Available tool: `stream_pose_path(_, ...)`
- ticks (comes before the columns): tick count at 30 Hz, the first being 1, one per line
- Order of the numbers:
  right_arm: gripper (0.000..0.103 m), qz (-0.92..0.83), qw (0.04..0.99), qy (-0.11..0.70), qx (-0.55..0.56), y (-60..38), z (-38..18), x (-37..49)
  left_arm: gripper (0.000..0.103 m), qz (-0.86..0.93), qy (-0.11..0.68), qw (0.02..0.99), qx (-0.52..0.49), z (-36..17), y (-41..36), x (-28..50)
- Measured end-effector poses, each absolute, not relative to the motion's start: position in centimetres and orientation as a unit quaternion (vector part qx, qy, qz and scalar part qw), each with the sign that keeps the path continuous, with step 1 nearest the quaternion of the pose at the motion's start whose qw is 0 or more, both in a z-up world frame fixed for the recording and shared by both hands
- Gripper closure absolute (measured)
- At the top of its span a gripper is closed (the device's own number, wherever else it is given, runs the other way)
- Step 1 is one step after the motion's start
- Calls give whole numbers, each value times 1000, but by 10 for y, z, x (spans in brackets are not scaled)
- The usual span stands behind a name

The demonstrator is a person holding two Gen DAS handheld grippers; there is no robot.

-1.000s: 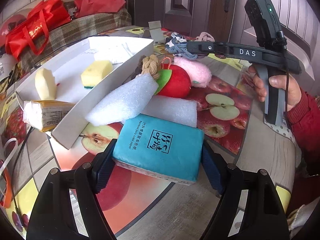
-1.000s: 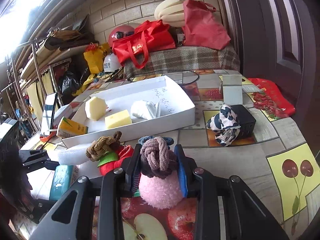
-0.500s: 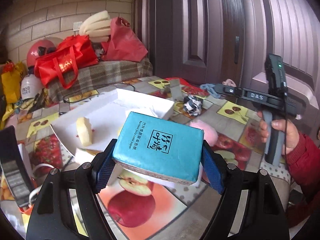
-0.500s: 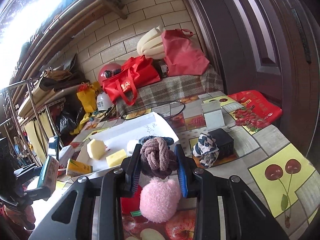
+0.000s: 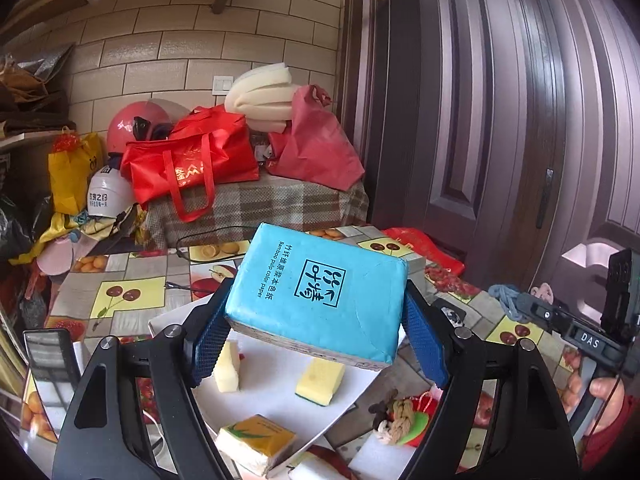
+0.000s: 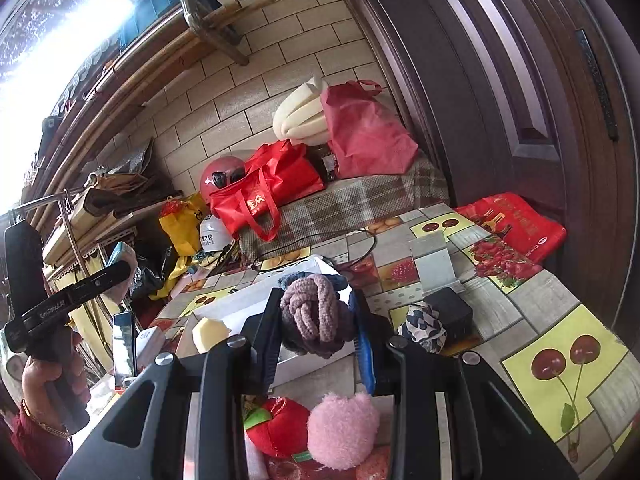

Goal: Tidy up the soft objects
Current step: 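Carry the teal pack and rope ball into the white tray and release both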

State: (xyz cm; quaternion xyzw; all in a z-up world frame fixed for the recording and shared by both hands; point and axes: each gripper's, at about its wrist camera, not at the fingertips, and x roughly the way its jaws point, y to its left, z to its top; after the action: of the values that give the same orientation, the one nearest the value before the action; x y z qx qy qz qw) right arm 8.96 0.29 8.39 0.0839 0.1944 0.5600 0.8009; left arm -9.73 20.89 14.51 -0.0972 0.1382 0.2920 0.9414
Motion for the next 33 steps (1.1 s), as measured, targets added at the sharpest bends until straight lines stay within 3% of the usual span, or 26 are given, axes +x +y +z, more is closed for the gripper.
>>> stream_pose_path(33,71,581,776,245,28,113,108,80,23,364,211,902,-96,98,269,-60)
